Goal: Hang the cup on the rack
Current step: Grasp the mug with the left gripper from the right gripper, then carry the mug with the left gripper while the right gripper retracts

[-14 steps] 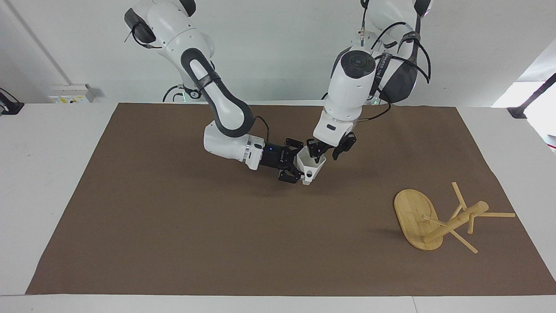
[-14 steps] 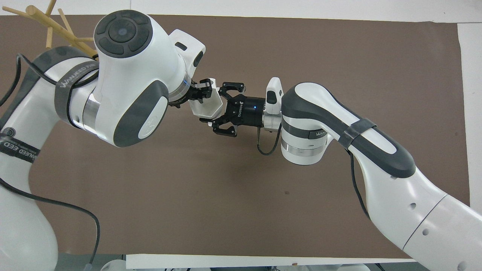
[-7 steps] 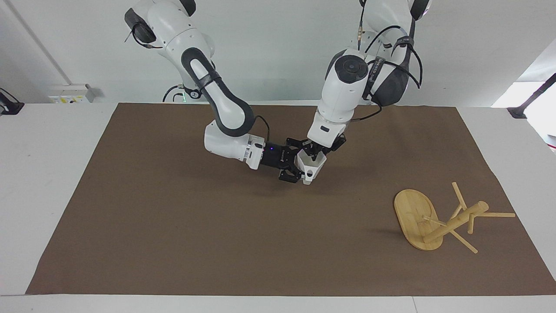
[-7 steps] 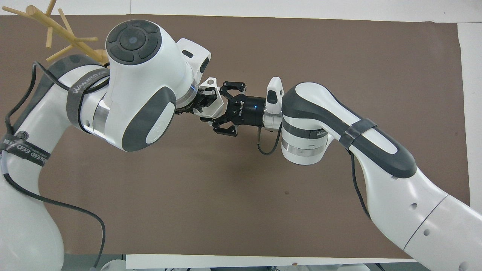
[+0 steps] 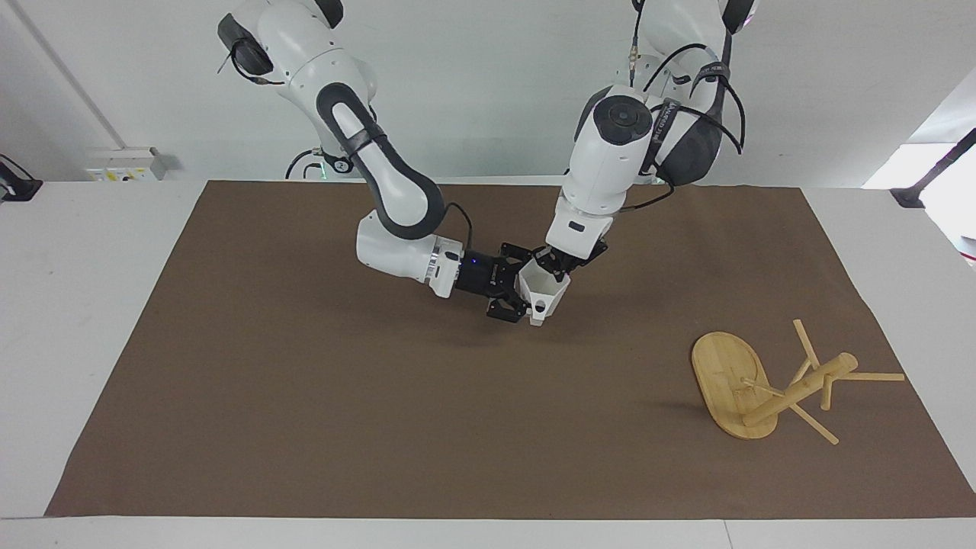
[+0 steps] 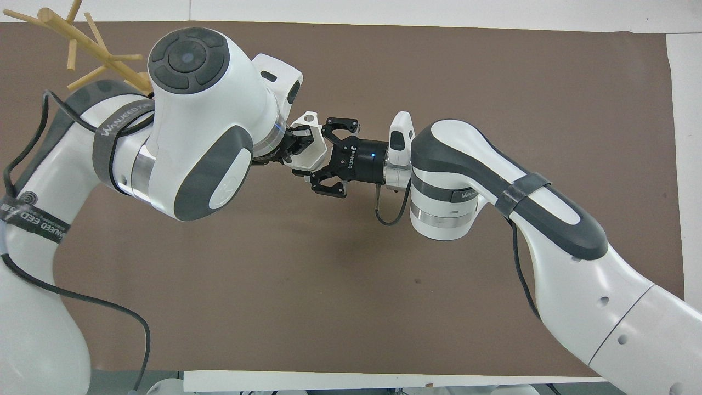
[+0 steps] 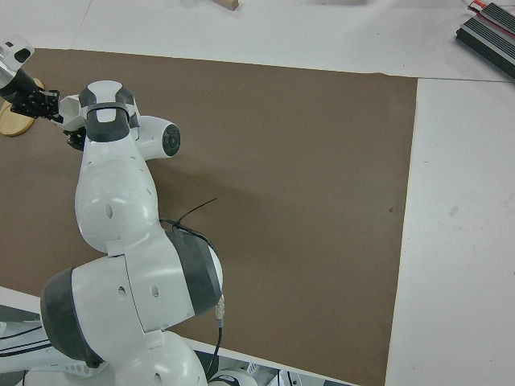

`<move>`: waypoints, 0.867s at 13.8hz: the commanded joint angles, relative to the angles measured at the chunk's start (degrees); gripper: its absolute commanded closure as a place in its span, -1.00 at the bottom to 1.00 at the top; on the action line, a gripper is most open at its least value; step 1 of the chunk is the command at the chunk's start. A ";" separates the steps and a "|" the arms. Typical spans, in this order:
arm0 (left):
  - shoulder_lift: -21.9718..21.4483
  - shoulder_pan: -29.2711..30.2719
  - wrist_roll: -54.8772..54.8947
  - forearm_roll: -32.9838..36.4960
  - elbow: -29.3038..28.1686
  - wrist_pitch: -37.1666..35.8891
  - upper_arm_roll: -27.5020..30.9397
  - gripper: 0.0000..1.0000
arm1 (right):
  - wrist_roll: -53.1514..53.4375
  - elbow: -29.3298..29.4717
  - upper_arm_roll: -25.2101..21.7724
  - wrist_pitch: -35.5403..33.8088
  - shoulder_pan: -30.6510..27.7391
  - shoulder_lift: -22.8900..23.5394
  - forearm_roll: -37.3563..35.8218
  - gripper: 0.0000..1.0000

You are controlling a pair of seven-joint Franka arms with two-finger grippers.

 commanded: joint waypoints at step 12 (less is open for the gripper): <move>-2.69 0.97 -16.68 2.19 -0.84 1.22 2.27 1.00 | -8.75 -13.66 -6.92 -24.46 -13.20 -8.47 -4.56 -0.99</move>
